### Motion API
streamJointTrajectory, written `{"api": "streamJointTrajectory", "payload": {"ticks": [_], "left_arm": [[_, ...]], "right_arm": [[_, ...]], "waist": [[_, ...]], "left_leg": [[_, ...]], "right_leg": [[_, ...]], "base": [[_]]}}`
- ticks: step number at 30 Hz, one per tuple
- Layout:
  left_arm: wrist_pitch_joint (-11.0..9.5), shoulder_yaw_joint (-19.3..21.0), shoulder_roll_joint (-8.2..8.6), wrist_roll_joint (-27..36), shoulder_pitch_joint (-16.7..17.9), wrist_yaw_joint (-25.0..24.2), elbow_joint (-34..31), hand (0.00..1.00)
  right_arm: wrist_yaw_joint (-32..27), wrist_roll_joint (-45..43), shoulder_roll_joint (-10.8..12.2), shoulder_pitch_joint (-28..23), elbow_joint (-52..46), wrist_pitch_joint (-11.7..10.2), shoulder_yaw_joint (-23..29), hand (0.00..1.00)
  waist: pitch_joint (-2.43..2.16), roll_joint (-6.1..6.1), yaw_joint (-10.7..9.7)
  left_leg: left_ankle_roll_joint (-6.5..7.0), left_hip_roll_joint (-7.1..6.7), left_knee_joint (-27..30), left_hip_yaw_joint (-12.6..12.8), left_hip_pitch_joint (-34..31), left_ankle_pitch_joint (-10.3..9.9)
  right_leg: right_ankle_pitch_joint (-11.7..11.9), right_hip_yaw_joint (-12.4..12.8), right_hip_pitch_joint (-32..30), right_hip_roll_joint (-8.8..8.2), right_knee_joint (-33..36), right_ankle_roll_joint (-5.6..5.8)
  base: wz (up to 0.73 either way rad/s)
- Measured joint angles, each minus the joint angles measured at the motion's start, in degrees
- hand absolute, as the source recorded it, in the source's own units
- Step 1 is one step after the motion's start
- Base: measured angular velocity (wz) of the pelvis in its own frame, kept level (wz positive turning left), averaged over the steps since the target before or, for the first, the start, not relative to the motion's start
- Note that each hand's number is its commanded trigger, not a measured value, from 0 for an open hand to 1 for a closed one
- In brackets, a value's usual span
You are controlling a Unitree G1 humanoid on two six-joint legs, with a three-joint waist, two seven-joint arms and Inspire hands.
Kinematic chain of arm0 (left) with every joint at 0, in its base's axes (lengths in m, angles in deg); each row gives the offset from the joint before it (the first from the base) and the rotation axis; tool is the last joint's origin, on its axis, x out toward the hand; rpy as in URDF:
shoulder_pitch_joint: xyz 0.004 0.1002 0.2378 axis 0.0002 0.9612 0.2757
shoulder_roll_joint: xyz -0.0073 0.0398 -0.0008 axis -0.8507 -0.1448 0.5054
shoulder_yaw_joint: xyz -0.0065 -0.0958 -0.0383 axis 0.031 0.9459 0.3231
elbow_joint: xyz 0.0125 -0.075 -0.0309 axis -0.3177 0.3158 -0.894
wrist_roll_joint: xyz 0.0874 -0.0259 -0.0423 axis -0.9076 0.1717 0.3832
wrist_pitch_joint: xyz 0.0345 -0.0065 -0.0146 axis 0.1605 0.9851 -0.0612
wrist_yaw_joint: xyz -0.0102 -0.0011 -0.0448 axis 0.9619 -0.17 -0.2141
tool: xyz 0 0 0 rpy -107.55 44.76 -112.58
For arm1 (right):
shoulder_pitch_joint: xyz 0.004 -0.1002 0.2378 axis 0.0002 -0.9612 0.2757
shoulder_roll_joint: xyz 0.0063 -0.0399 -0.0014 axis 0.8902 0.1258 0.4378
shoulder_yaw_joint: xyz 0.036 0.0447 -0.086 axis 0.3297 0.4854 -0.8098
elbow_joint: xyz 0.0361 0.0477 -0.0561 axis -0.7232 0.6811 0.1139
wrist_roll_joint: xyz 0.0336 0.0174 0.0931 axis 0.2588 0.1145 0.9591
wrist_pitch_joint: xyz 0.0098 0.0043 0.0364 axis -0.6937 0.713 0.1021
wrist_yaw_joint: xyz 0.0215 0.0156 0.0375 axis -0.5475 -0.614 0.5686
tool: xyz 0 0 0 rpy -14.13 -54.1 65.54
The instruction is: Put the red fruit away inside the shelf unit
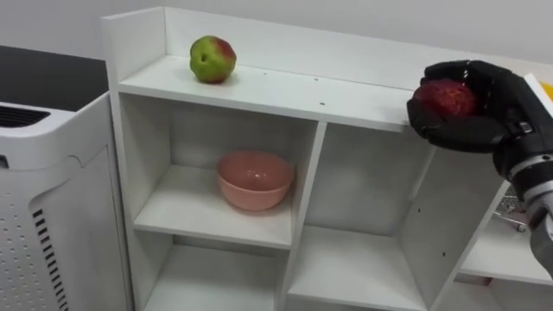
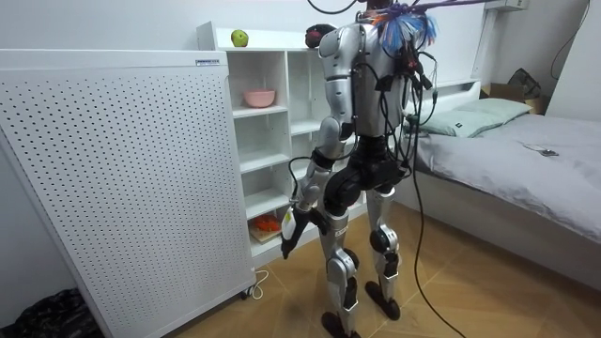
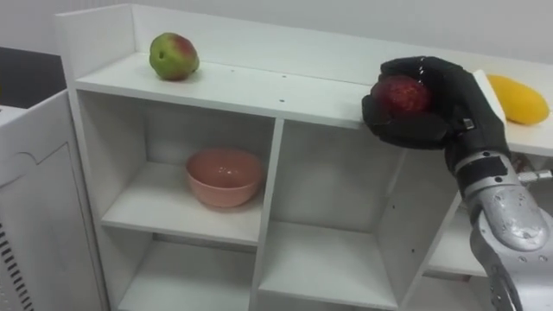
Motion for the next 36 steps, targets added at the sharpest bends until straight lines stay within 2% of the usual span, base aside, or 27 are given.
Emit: {"api": "streamJointTrajectory", "payload": {"ticks": [6, 9, 15, 17, 22, 28, 30, 32, 36], "left_arm": [[0.0, -0.06, 0.0, 0.19, -0.24, 0.0, 0.0, 0.0], [-0.03, -0.09, 0.0, 2.23, -0.22, 0.07, 0.01, 0.0], [-0.06, -0.05, -0.02, 3.28, 0.14, 0.28, 0.07, 0.0], [-0.06, -0.08, -0.02, 3.25, 0.18, 0.65, 0.04, 0.0], [-0.05, -0.07, -0.04, 3.24, 0.03, 1.87, 0.12, 0.0], [-0.16, -0.14, 0.02, 3.23, 0.59, 2.03, 0.48, 0.0], [-0.18, -0.08, 0.06, 3.24, 0.59, 2.03, 0.79, 0.0], [-0.17, -0.08, 0.11, 3.24, 0.63, 2.03, 1.58, 0.0], [0.05, -0.11, 0.12, 3.25, 0.87, 1.97, 2.4, 0.0]], "right_arm": [[-0.19, 0.37, 0.0, 0.01, -0.06, -0.06, 0.07, 1.0], [-0.52, 1.05, -0.01, 0.01, -0.14, -0.19, 0.07, 1.0], [-0.24, 4.96, 0.06, -0.02, -0.84, 0.01, -0.05, 1.0], [0.66, 7.61, 0.1, -0.98, -2.98, 0.57, -0.08, 1.0], [1.49, 15.98, 0.58, -4.28, -10.26, 1.4, -0.64, 1.0], [5.25, 21.7, 3.13, -6.48, -18.65, 1.39, -2.04, 1.0], [6.9, 22.67, 3.92, -7.35, -20.5, 1.38, -2.75, 1.0], [8.51, 23.33, 5.84, -8.13, -21.92, 1.31, -3.67, 1.0], [11.19, 23.42, 6.03, -10.73, -22.67, 1.55, -6.05, 1.0]], "waist": [[-0.12, 0.2, 0.03], [-0.17, 0.46, 0.03], [0.25, 1.33, -0.31], [-0.02, 1.74, -0.06], [-0.17, 2.02, 0.11], [-0.56, 3.02, 0.42], [-0.5, 3.31, 0.56], [-0.38, 3.6, 0.65], [-0.35, 3.67, 1.11]], "left_leg": [[0.0, 0.0, 0.11, -0.01, 0.16, 0.0], [0.0, 0.0, 0.11, -0.02, 0.21, 0.0], [0.0, -0.02, 0.01, -0.15, 0.62, 0.0], [0.0, 0.01, -0.32, 0.21, 0.9, 0.0], [0.0, 0.01, -0.27, 0.43, 0.85, 0.0], [0.0, 0.01, -0.35, 0.9, 1.12, 0.0], [0.0, 0.01, -0.34, 0.9, 1.14, 0.0], [0.0, 0.03, -0.36, 0.94, 1.23, 0.0], [0.0, 0.04, -0.35, 0.84, 1.03, 0.0]], "right_leg": [[0.03, 0.03, 0.23, 0.0, -0.04, 0.02], [0.03, 0.09, 0.29, 0.0, -0.05, 0.02], [0.03, -0.09, 0.81, 0.01, -0.13, 0.02], [0.03, 0.15, 0.52, 0.04, -0.1, 0.02], [0.03, 0.58, 0.35, 0.05, -0.12, 0.02], [0.03, 0.86, 0.31, 0.04, -0.14, 0.03], [0.03, 0.94, 0.33, 0.04, -0.15, 0.03], [0.03, 0.99, 0.33, 0.04, -0.14, 0.03], [0.04, 0.8, 0.3, 0.03, -0.1, 0.02]], "base": [[0.0], [0.0], [0.01], [-0.07], [-0.04], [-0.03], [0.0], [-0.02], [0.02]]}}
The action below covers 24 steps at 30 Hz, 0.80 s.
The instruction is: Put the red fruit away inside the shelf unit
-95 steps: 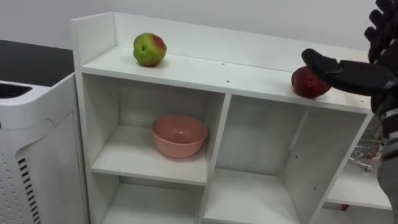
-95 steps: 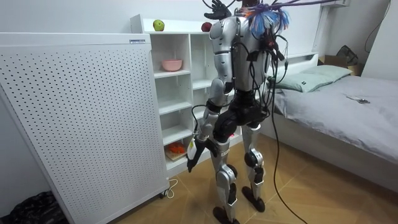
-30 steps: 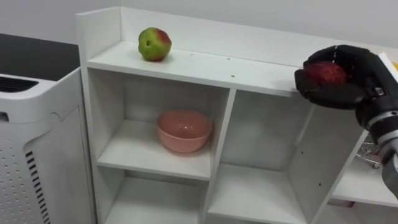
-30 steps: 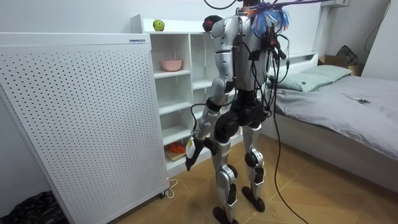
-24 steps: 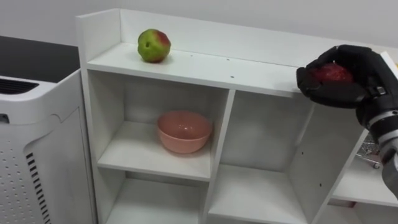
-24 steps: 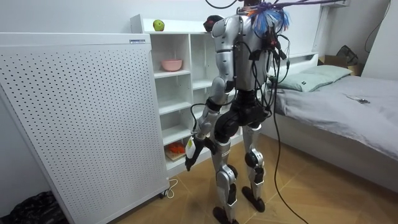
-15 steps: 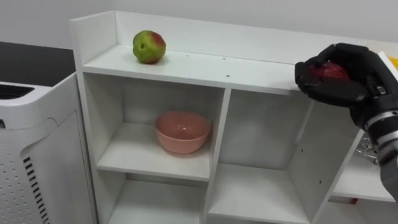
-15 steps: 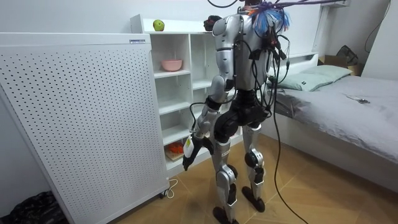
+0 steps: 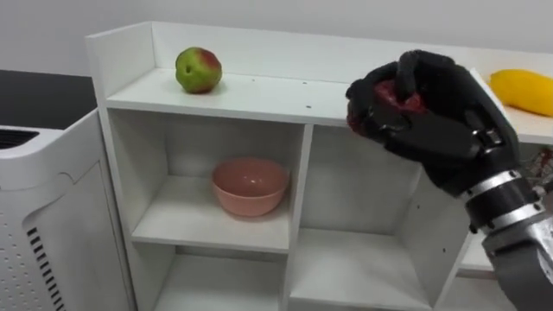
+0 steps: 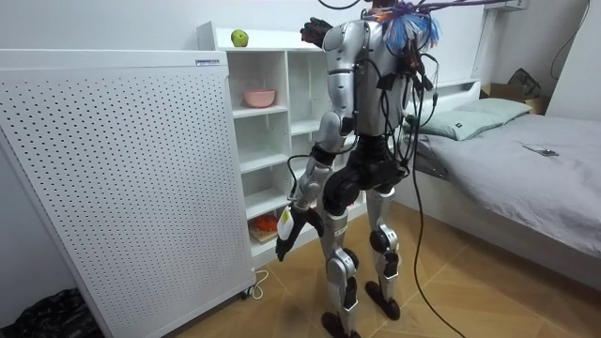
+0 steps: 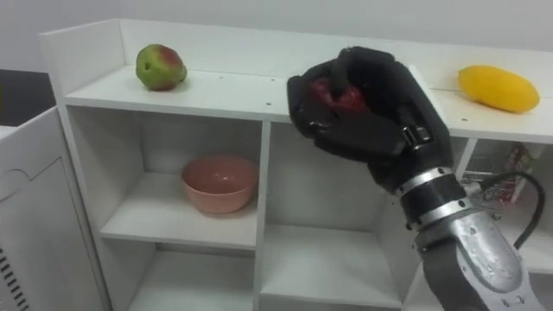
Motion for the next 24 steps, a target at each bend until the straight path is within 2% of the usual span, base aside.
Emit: {"api": "streamJointTrajectory", "payload": {"ticks": [3, 5, 9, 12, 15, 16, 17, 20, 24], "left_arm": [[0.09, -0.15, -0.01, 0.0, 0.33, 0.21, 1.76, 0.0], [0.25, -1.64, -0.01, 0.13, 0.87, 1.06, 2.25, 0.0], [0.41, -3.36, 0.0, 0.86, 0.85, 1.77, 4.14, 0.0], [0.41, -4.54, -0.07, 2.06, 0.11, 2.77, 4.44, 0.0], [0.37, -6.58, -0.05, 2.99, -2.36, 3.02, 5.19, 0.0], [0.4, -7.26, 0.07, 3.26, -4.1, 3.05, 6.09, 0.0], [0.44, -7.89, 0.21, 3.31, -5.54, 3.14, 7.68, 0.0], [1.07, -10.46, 0.47, 3.32, -6.57, 3.89, 8.5, 0.0], [1.55, -11.68, 0.69, 3.41, -7.37, 3.92, 8.96, 0.0]], "right_arm": [[1.61, -0.01, 2.29, -3.46, -0.25, 0.88, -0.19, 1.0], [2.46, 0.2, 3.59, -5.83, -0.37, 0.97, -0.39, 1.0], [2.7, 3.18, 3.86, -7.46, 1.5, 0.69, -1.74, 1.0], [2.77, 4.56, 4.99, -8.15, 9.85, 0.32, -3.93, 1.0], [2.09, 5.8, 7.46, -8.25, 20.17, 0.53, -4.55, 1.0], [1.61, 8.2, 8.03, -8.25, 23.39, 0.57, -4.53, 1.0], [1.43, 11.04, 8.3, -8.13, 26.92, 0.58, -4.55, 1.0], [0.26, 16.97, 8.41, -8.12, 34.4, 0.58, -4.48, 1.0], [-0.4, 25.29, 8.93, -7.31, 42.27, 0.12, -4.45, 1.0]], "waist": [[0.05, 0.14, 0.47], [0.09, 0.18, 0.74], [0.27, 0.59, 0.7], [0.4, 1.0, 0.69], [0.43, 1.63, 0.71], [0.79, 2.39, 0.7], [0.79, 3.15, 0.92], [0.66, 4.81, 0.78], [1.1, 5.58, 0.85]], "left_leg": [[0.0, 0.0, 0.0, -0.09, 0.09, -0.01], [0.0, 0.01, 0.0, -0.04, -0.18, -0.01], [0.01, 0.04, 0.27, -0.05, -0.91, -0.01], [0.03, 0.07, 1.05, -0.07, -2.46, -0.02], [0.19, 0.1, 2.76, -0.5, -6.2, 0.03], [0.22, 0.12, 3.7, -0.71, -7.72, 0.04], [0.28, 0.16, 4.4, -0.69, -9.15, 0.07], [0.7, -0.06, 4.62, -0.6, -11.54, 0.47], [0.81, -0.09, 5.85, -0.35, -13.78, 0.62]], "right_leg": [[0.02, -0.07, 0.41, 0.01, 0.02, -0.01], [0.02, -0.05, 0.15, 0.0, 0.1, 0.0], [0.17, -0.13, -0.52, -0.02, 0.22, -0.04], [0.2, -0.09, -2.19, -0.14, 1.09, -0.06], [0.5, -0.45, -5.29, -0.25, 1.9, -0.18], [0.7, -0.56, -6.63, -0.27, 2.1, -0.22], [0.93, -0.56, -7.81, -0.29, 2.3, -0.25], [0.92, -0.62, -11.07, -0.81, 4.33, -0.24], [0.89, -0.58, -13.87, -1.19, 6.42, -0.22]], "base": [[0.02], [0.0], [0.0], [0.0], [0.07], [0.05], [0.0], [0.0], [-0.02]]}}
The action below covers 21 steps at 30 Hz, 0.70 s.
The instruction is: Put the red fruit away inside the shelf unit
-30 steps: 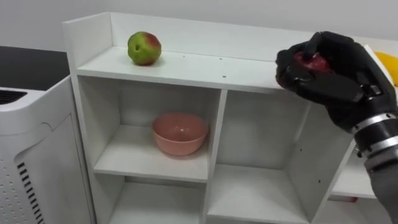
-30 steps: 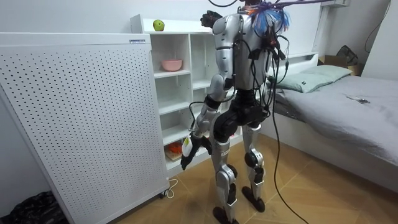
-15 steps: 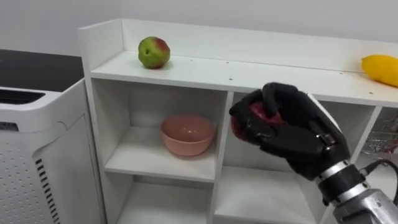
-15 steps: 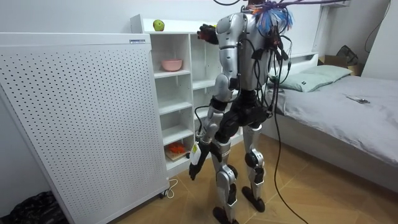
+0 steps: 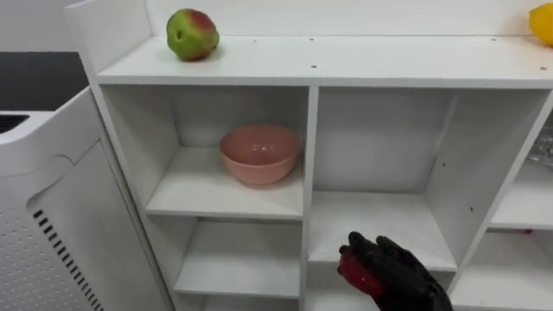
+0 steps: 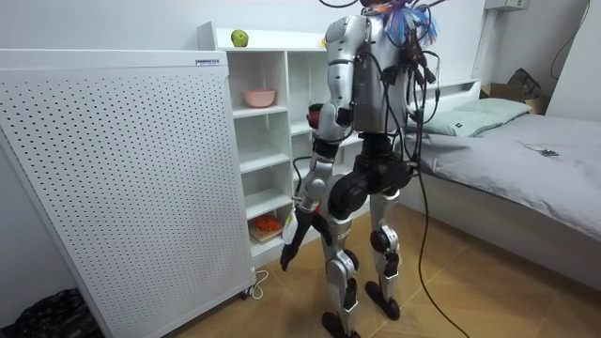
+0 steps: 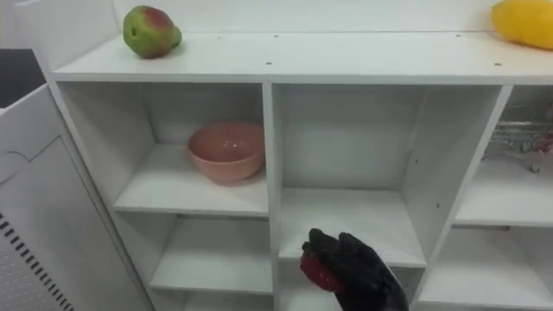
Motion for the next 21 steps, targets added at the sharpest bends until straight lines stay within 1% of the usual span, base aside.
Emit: {"api": "streamJointTrajectory", "payload": {"ticks": [2, 3, 4, 5, 6, 7, 8, 10, 12, 14, 16, 18, 20, 21], "left_arm": [[0.05, -0.82, 0.09, 0.11, -1.52, 0.05, 0.16, 0.0], [0.04, -0.82, 0.16, 0.19, -2.08, 0.12, 0.28, 0.0], [-0.05, -0.78, 0.34, 1.34, -3.18, 0.68, 0.44, 0.0], [-0.15, -0.77, 0.44, 2.82, -4.24, 1.06, 0.45, 0.0], [-0.17, -0.76, 0.48, 3.52, -4.56, 1.15, 0.42, 0.0], [-0.18, -0.84, 0.62, 4.05, -5.03, 1.33, 0.36, 0.0], [-0.17, -1.25, 0.67, 4.73, -5.39, 1.83, 0.05, 0.0], [-0.14, -2.73, 0.75, 6.06, -5.51, 3.26, -0.33, 0.0], [-0.08, -4.1, 0.89, 6.87, -6.01, 3.64, -0.57, 0.0], [-0.04, -5.35, 1.07, 7.74, -6.9, 3.78, -0.99, 0.0], [-0.07, -5.76, 1.37, 9.05, -7.27, 3.86, -1.18, 0.0], [-0.19, -6.21, 1.44, 9.2, -7.51, 4.34, -1.11, 0.0], [-0.18, -7.72, 1.41, 10.44, -8.2, 5.3, -1.1, 0.0], [-0.17, -8.23, 1.45, 10.62, -8.41, 5.53, -1.1, 0.0]], "right_arm": [[-1.3, 2.03, 1.4, 2.23, 4.87, -0.53, 0.17, 1.0], [-1.61, 2.63, 1.69, 2.9, 5.77, -0.53, 0.21, 1.0], [-1.95, 4.75, 1.91, 4.24, 7.8, -0.54, 0.24, 1.0], [-2.28, 6.85, 1.89, 5.69, 9.79, -0.61, 0.31, 1.0], [-2.55, 7.91, 1.89, 6.23, 10.76, -0.69, 0.31, 1.0], [-3.12, 9.52, 1.84, 7.0, 12.24, -0.86, 0.33, 1.0], [-3.72, 10.92, 1.84, 7.67, 13.46, -1.01, 0.35, 1.0], [-4.83, 13.73, 1.82, 8.83, 15.16, -0.98, 0.39, 1.0], [-6.09, 16.2, 1.65, 9.83, 16.06, -0.98, 1.47, 1.0], [-7.5, 19.82, 1.49, 11.92, 17.29, -1.18, 3.49, 1.0], [-8.31, 22.13, 1.21, 13.14, 18.06, -1.29, 4.51, 1.0], [-8.32, 24.17, 0.75, 14.38, 18.97, -1.37, 4.74, 1.0], [-9.13, 26.92, 0.34, 17.8, 21.06, -1.36, 6.79, 1.0], [-9.54, 27.64, 0.12, 18.68, 21.55, -1.46, 7.44, 1.0]], "waist": [[0.16, 0.02, 0.02], [0.31, -0.01, 0.02], [0.57, -0.11, 0.04], [0.83, -0.31, 0.11], [0.85, -0.34, 0.29], [0.93, -0.39, 0.35], [1.14, -0.61, 0.42], [1.41, -1.0, 0.9], [1.51, -1.16, 0.8], [1.63, -1.36, 0.95], [1.65, -1.4, 1.32], [1.78, -1.53, 1.63], [1.9, -1.69, 1.45], [1.91, -1.7, 1.48]], "left_leg": [[0.21, -0.01, 1.72, 0.11, -3.49, 0.12], [0.25, -0.01, 2.34, 0.1, -4.56, 0.15], [0.44, -0.1, 3.47, 0.16, -6.65, 0.26], [0.6, -0.31, 4.74, 0.37, -8.89, 0.36], [0.7, -0.42, 5.11, 0.38, -9.97, 0.42], [0.83, -0.71, 5.91, 0.39, -11.96, 0.51], [0.93, -0.98, 6.86, 0.43, -13.83, 0.57], [0.93, -1.08, 7.81, 0.86, -16.41, 0.64], [0.99, -1.17, 8.67, 0.68, -19.45, 1.16], [0.97, -1.3, 9.77, 0.29, -23.6, 1.89], [0.97, -1.25, 10.72, 0.29, -25.89, 1.98], [0.99, -1.25, 11.77, 0.46, -27.32, 1.96], [1.06, -1.77, 13.05, 0.52, -30.07, 1.92], [1.1, -1.85, 13.45, 0.55, -30.81, 1.9]], "right_leg": [[-0.05, 0.38, -3.79, -0.24, 2.24, -0.05], [-0.09, 0.4, -4.92, -0.34, 2.96, -0.12], [-0.32, 0.44, -7.28, -0.72, 4.62, -0.35], [-0.84, 0.67, -9.81, -1.22, 6.47, -0.49], [-1.04, 0.71, -10.9, -1.44, 7.18, -0.51], [-1.49, 0.79, -13.3, -1.96, 9.05, -0.62], [-1.99, 1.53, -15.67, -2.21, 10.88, -0.56], [-2.29, 2.31, -18.95, -2.42, 12.46, -0.65], [-2.29, 2.09, -21.98, -2.71, 13.61, -0.8], [-2.05, 1.95, -26.05, -2.95, 14.96, -1.19], [-1.9, 1.95, -28.34, -3.05, 15.81, -1.32], [-1.91, 2.22, -30.01, -3.16, 16.77, -1.39], [-2.35, 2.28, -33.23, -4.03, 19.02, -1.66], [-2.46, 2.47, -34.02, -4.11, 19.53, -1.61]], "base": [[-0.05], [0.0], [0.0], [0.0], [0.0], [0.03], [0.0], [-0.05], [0.08], [0.12], [0.0], [0.0], [0.05], [0.07]]}}
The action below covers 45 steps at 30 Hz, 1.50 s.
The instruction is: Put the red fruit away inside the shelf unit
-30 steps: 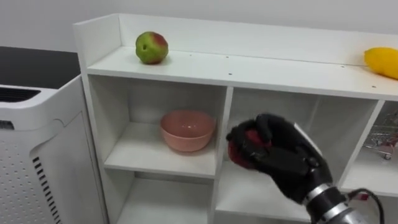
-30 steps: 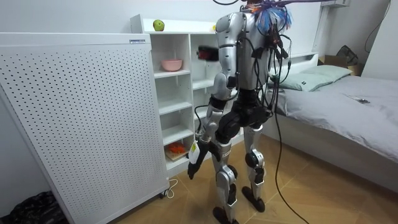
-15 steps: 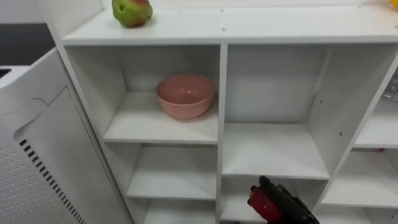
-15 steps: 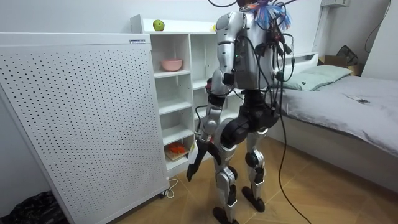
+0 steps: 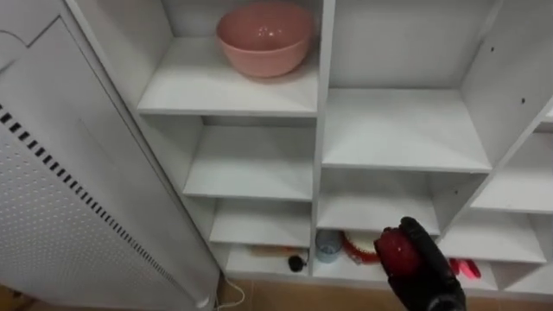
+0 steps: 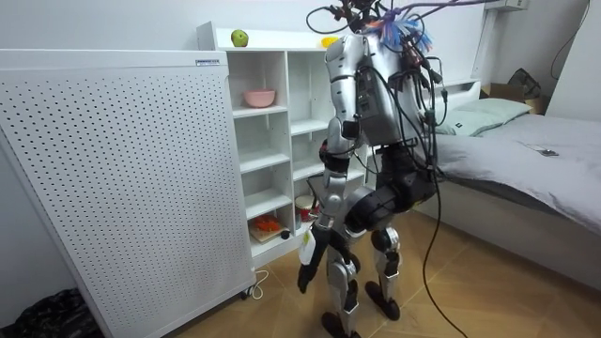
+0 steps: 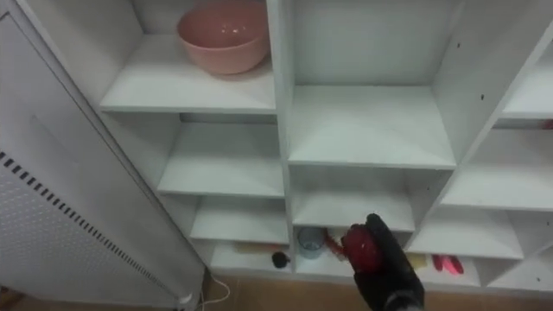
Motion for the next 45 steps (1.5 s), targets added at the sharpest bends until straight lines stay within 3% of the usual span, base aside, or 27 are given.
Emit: {"api": "streamJointTrajectory", "payload": {"ticks": [5, 12, 17, 18, 19, 23, 34, 40, 45], "left_arm": [[0.19, -1.13, 0.02, 0.7, -0.19, 0.12, -0.09, 0.0], [0.18, -2.09, -0.84, 4.98, 0.22, 0.34, -1.08, 0.0], [-0.24, -2.49, -0.71, 5.34, 0.47, 0.24, -2.65, 0.0], [-0.24, -2.49, -0.66, 5.32, 0.51, 0.26, -2.66, 0.0], [-0.24, -2.48, -0.64, 5.32, 0.88, 0.33, -3.04, 0.0], [-0.22, -2.48, -0.57, 5.31, 1.29, 0.44, -3.7, 0.0], [-0.27, -2.5, -0.7, 5.28, 1.99, 0.09, -5.92, 0.0], [-0.26, -2.5, -1.18, 5.2, 3.77, -0.24, -7.69, 0.0], [-0.17, -2.92, -1.44, 5.22, 4.29, -1.11, -8.06, 0.0]], "right_arm": [[-1.41, 5.1, -2.52, 4.34, 3.21, -0.26, 3.74, 1.0], [-3.35, 5.71, -5.71, 7.58, 3.2, -0.36, 4.29, 1.0], [-7.33, 5.82, -7.4, 11.69, 2.96, -2.01, 6.68, 1.0], [-7.66, 5.82, -7.72, 12.06, 2.96, -2.14, 6.93, 0.56], [-8.2, 5.85, -7.99, 12.77, 2.95, -2.57, 7.78, 0.0], [-9.69, 6.11, -8.61, 14.37, 2.91, -4.0, 8.97, 0.0], [-12.44, 6.12, -8.77, 14.4, 2.91, -4.65, 9.08, 0.0], [-13.81, 5.4, -9.17, 14.4, 2.92, -4.75, 9.08, 0.0], [-13.76, 5.65, -9.17, 14.39, 2.92, -4.73, 9.08, 0.0]], "waist": [[0.07, -0.03, 1.39], [-0.03, 0.39, 2.51], [-0.1, 0.87, 2.98], [-0.12, 0.94, 3.07], [-0.19, 1.04, 3.21], [-0.2, 1.09, 3.33], [-0.21, 1.18, 3.58], [-0.63, 1.94, 3.54], [-0.63, 1.95, 3.47]], "left_leg": [[0.28, 0.33, 2.48, 0.4, -4.49, -0.55], [0.23, 0.88, 5.25, 0.53, -8.71, -1.11], [0.43, 0.46, 6.17, 0.74, -10.68, -1.45], [0.44, 0.35, 6.18, 0.75, -10.69, -1.46], [0.46, 0.17, 6.32, 0.75, -10.66, -1.46], [0.67, -0.25, 6.73, 0.85, -10.64, -1.6], [0.69, -0.36, 7.87, 1.04, -10.65, -1.78], [0.76, -0.32, 8.14, 1.24, -10.6, -1.87], [0.81, -0.26, 8.17, 1.74, -10.48, -1.98]], "right_leg": [[-0.56, 1.06, -4.53, 0.08, 2.6, -0.05], [-0.68, 0.86, -8.47, 0.09, 4.3, -0.52], [-1.26, 0.57, -10.64, -0.94, 6.15, -0.68], [-1.32, 0.59, -10.7, -1.0, 6.27, -0.61], [-1.41, 0.63, -10.76, -1.07, 6.4, -0.49], [-1.95, 0.53, -10.91, -1.7, 7.35, -0.41], [-2.53, 0.48, -11.27, -2.39, 9.14, -0.77], [-2.53, 0.63, -11.27, -2.35, 9.42, -0.77], [-2.96, 0.52, -11.27, -2.7, 10.13, -0.81]], "base": [[0.01], [-0.02], [0.03], [0.07], [0.05], [0.06], [0.0], [0.0], [0.03]]}}
